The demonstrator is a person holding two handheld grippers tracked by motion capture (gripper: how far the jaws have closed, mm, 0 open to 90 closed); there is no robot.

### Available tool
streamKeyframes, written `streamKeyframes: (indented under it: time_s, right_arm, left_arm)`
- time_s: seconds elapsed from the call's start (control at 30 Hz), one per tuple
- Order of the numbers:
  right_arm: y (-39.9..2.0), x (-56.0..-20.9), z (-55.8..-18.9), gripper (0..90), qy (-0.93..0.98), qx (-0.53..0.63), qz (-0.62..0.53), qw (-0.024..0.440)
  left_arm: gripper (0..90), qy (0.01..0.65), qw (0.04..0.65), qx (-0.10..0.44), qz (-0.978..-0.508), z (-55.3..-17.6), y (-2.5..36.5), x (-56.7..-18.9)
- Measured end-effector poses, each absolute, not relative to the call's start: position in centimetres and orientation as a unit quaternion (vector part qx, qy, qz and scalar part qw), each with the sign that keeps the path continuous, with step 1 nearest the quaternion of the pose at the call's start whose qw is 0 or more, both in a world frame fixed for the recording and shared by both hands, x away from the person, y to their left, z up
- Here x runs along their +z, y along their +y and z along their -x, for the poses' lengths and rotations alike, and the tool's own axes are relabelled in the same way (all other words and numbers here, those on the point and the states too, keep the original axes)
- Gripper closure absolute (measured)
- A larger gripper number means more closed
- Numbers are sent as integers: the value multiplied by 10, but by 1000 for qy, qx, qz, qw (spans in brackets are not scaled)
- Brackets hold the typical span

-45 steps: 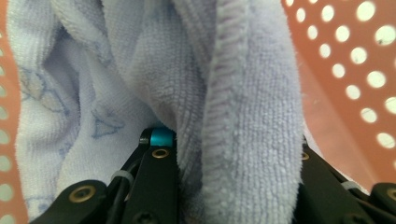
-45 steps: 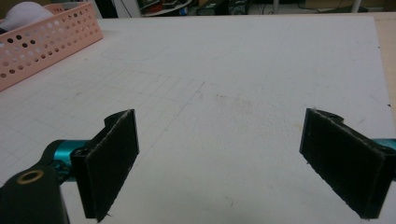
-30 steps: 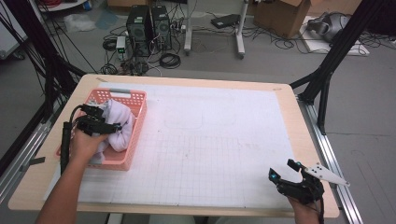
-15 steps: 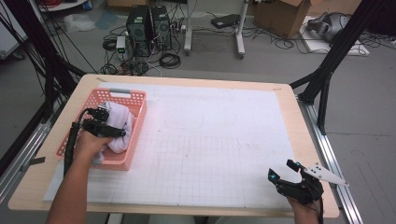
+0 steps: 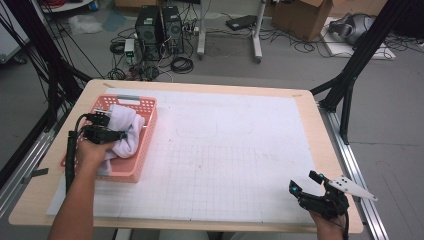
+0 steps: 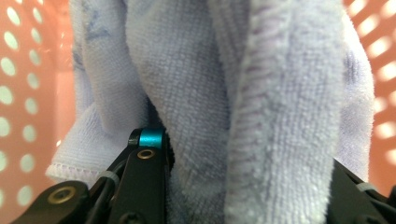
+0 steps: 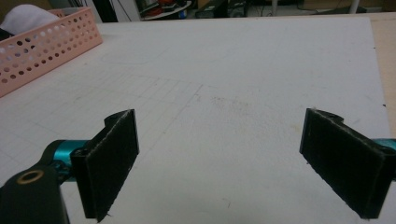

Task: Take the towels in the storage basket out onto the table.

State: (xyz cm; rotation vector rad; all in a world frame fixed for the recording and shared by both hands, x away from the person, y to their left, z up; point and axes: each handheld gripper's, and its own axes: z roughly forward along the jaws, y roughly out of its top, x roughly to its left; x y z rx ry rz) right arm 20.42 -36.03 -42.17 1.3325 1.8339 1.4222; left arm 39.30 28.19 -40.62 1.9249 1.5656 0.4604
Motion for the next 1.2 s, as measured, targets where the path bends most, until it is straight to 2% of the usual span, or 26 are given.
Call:
streamKeyframes:
  time_s: [0.17, 0.2, 0.37, 0.7, 1.2]
  right_arm:
    - [-360, -421, -203, 104, 666, 518, -484, 231]
    - [-359, -421, -203, 104, 666, 518, -484, 232]
    - [-359, -421, -203, 104, 665, 519, -484, 232]
    - [-358, -421, -204, 104, 666, 520, -483, 229]
    - [-358, -420, -203, 104, 666, 524, -479, 228]
  left_arm:
    - [639, 587, 397, 181, -682, -387, 287, -393]
    - [639, 576, 436, 187, -666, -383, 288, -386]
    - [638, 553, 483, 198, -649, -378, 287, -377]
    - [638, 497, 557, 226, -626, -365, 286, -360]
    - [637, 429, 624, 223, -614, -356, 279, -341]
